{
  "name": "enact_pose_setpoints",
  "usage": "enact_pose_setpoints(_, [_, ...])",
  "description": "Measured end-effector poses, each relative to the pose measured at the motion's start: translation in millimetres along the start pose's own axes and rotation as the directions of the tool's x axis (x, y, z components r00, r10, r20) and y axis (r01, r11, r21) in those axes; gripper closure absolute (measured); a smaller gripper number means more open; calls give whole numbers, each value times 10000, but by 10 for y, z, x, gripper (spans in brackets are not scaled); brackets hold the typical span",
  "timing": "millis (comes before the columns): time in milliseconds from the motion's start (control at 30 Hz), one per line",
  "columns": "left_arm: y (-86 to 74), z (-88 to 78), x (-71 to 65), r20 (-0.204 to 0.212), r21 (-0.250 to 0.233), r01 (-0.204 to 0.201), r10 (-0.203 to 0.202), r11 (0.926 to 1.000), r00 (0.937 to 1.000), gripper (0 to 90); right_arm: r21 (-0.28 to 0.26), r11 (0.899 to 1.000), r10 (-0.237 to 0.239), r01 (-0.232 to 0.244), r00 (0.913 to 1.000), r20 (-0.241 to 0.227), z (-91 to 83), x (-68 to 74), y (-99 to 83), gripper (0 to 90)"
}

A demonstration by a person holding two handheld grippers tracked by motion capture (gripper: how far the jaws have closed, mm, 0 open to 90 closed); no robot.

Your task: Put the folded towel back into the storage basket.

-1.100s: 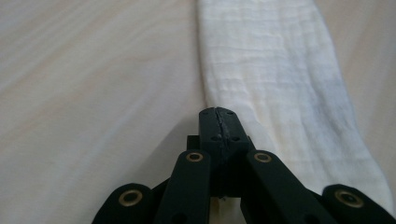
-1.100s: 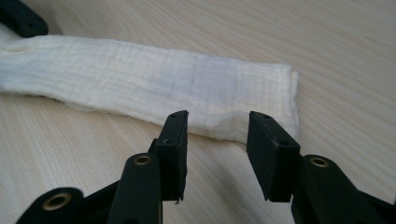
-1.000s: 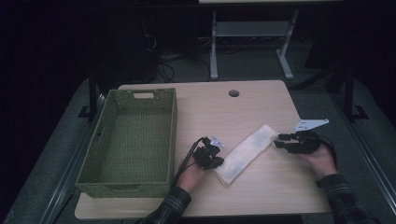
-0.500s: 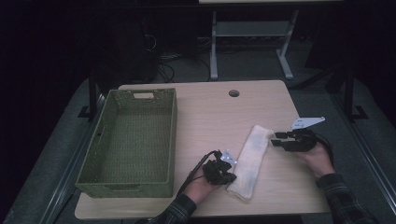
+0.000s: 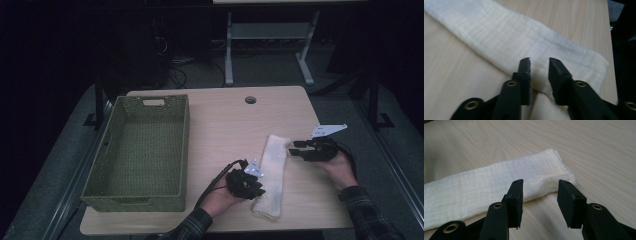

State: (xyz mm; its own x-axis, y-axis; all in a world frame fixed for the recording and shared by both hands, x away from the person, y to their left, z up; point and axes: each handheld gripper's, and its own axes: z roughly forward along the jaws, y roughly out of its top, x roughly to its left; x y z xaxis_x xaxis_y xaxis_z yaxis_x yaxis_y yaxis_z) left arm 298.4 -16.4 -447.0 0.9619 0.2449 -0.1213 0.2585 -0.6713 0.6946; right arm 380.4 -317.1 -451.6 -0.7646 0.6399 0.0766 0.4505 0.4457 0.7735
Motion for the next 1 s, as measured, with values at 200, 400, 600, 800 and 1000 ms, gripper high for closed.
enact_pose_setpoints(200, [62, 70, 74, 641, -43, -610, 612, 9981, 9961, 455, 39, 10000, 40, -40, 10000, -26, 14, 2, -2, 553])
enact_pose_setpoints(400, [100, 166, 79, 967, 11, -1150, 1144, 9934, 9887, 332, 123, 9999, 3, -2, 10000, -67, 27, 0, -4, 552])
enact_pose_setpoints(600, [116, 281, 108, 1090, 368, -1635, 1587, 9859, 9813, 294, 152, 9999, -5, 7, 10000, -76, 43, 0, -9, 552])
enact_pose_setpoints(800, [109, 348, 105, 892, 559, -2093, 2039, 9763, 9749, 332, 186, 9998, -5, 7, 10000, -81, 47, -1, -12, 552])
enact_pose_setpoints(1000, [103, 333, 95, 619, 493, -1912, 1881, 9803, 9802, 530, 210, 9998, -42, 43, 10000, -55, 49, 0, -11, 551])
